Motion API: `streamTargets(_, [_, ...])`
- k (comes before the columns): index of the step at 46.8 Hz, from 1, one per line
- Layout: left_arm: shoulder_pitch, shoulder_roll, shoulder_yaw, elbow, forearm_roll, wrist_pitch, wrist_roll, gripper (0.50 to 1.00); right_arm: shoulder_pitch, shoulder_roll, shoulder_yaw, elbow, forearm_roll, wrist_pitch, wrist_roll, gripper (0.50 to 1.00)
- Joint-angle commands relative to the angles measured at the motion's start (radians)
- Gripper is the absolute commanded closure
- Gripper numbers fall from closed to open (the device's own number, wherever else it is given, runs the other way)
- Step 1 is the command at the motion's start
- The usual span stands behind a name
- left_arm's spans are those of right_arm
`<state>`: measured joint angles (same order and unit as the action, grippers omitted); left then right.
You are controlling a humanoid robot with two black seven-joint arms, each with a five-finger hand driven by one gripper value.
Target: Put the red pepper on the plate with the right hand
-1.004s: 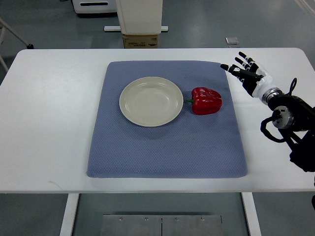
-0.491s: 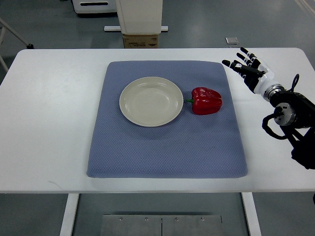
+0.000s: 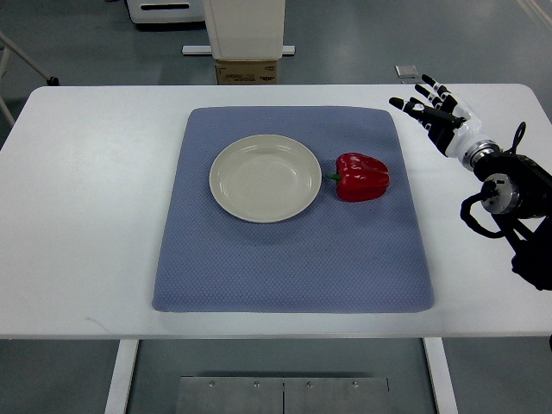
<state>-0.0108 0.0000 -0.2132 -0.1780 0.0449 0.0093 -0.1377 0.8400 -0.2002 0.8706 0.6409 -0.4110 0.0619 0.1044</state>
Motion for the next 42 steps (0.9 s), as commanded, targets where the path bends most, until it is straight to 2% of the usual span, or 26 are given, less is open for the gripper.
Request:
streamTargets(1, [0.000,0.000,0.000,0.000,0.000,0.000,0.000,0.500,-0.001,-0.001,0.002,-0.001,0.000,-0.001,0.000,0.500])
streamTargets(42, [0.000,0.000,0.000,0.000,0.000,0.000,0.000,0.500,-0.013,0.005,0.005,0.006,0.000,0.009,0.006,0.500])
